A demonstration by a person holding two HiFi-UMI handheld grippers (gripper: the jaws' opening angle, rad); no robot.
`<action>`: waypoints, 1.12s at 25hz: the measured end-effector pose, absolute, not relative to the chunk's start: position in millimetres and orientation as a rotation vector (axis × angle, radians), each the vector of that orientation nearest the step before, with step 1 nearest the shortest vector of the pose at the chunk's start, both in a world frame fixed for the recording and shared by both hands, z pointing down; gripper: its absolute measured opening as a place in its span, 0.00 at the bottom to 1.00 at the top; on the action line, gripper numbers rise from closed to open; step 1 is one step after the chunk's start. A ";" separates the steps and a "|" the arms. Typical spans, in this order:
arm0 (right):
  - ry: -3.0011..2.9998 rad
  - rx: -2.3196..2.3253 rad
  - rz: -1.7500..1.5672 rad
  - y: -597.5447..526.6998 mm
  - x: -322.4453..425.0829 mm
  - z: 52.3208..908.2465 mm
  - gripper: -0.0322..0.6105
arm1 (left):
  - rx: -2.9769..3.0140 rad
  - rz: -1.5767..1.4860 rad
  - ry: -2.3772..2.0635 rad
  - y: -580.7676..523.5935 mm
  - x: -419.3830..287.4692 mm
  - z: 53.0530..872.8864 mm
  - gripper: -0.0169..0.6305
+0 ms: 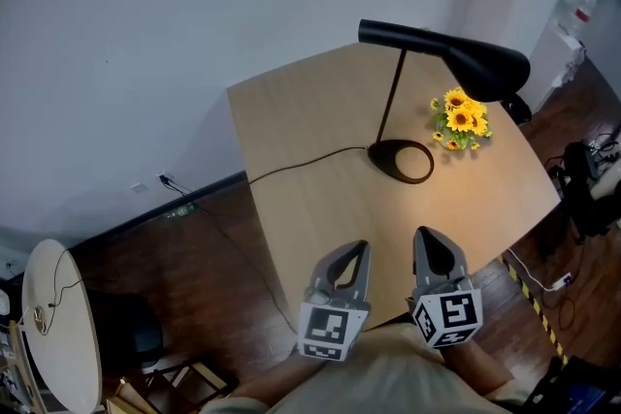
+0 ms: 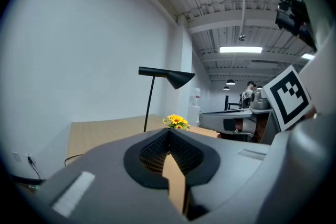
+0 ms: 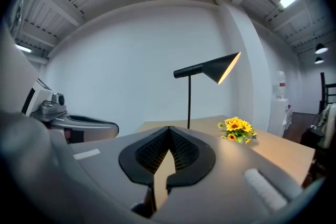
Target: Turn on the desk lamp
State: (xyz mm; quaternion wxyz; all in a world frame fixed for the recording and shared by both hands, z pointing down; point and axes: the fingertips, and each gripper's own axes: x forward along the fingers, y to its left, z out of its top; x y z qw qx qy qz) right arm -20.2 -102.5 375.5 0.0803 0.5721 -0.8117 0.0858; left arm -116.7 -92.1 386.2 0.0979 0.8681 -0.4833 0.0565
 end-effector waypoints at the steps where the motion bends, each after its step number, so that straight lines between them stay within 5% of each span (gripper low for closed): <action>1: -2.415 1.728 0.253 -95.6 -20.9 372.9 0.05 | 2.580 0.161 -1.413 -86.7 -117.2 385.4 0.03; 28: -2.405 1.788 0.211 68.4 32.5 355.2 0.05 | 2.726 0.118 -1.227 40.8 -27.8 352.2 0.03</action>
